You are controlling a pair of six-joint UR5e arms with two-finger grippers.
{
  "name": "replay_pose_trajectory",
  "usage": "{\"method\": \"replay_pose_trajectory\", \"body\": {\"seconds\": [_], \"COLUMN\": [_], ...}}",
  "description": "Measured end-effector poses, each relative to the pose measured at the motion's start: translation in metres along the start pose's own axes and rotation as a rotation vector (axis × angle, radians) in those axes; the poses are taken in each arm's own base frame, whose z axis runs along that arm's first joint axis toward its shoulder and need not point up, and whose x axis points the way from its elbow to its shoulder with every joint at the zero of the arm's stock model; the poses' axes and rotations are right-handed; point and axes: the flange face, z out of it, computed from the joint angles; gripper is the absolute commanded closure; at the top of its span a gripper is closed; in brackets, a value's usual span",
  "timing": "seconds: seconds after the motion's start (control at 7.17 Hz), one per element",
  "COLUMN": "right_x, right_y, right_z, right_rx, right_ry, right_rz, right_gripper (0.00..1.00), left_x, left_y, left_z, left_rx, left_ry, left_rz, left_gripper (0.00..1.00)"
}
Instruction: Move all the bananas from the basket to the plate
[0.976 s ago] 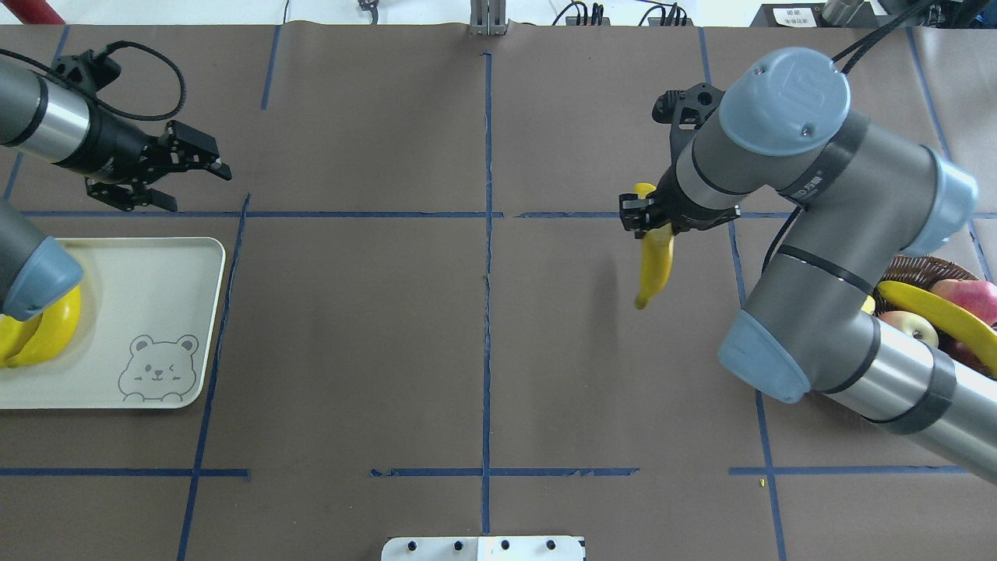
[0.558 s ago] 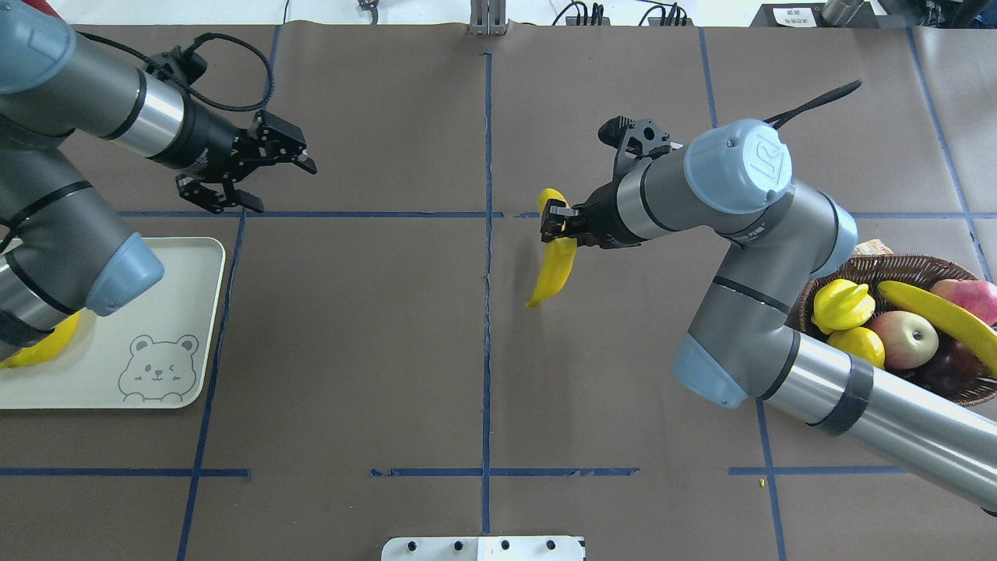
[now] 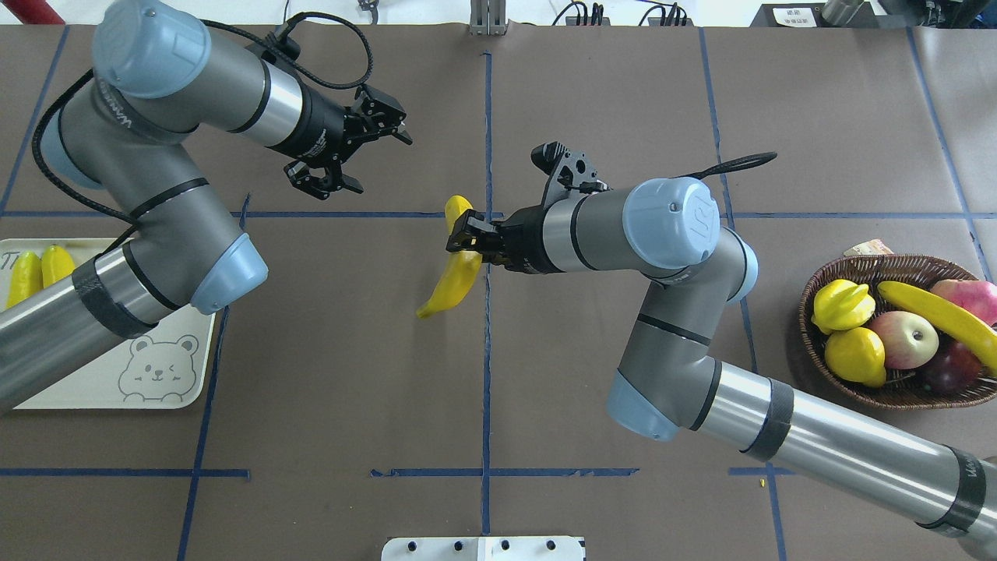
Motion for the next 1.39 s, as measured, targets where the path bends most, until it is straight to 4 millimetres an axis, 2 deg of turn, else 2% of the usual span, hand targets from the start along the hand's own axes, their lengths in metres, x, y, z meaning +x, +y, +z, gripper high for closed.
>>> {"method": "replay_pose_trajectory", "body": {"seconds": [0.42, 0.56, 0.7, 1.12, 1.39], "right_x": [-0.012, -0.013, -0.013, -0.013, -0.013], "right_y": [0.012, 0.012, 0.013, 0.017, 0.017], "right_z": [-0.004, -0.004, -0.005, -0.003, -0.003], "right_rx": [0.015, 0.017, 0.017, 0.013, 0.012], "right_ry": [-0.079, -0.089, -0.094, -0.096, -0.096], "right_rz": [0.025, 0.025, 0.025, 0.024, 0.024], "right_gripper": [0.96, 0.96, 0.96, 0.96, 0.95], "left_x": [-0.004, -0.006, -0.006, 0.001, 0.002], "left_y": [0.025, 0.035, 0.042, 0.051, 0.053], "left_z": [0.031, 0.038, 0.042, 0.043, 0.043], "left_rx": [-0.035, -0.050, -0.061, -0.072, -0.074], "left_ry": [-0.029, -0.036, -0.038, -0.031, -0.029], "left_rz": [-0.016, -0.011, -0.008, -0.020, -0.020], "left_gripper": [0.06, 0.12, 0.19, 0.22, 0.32]}}
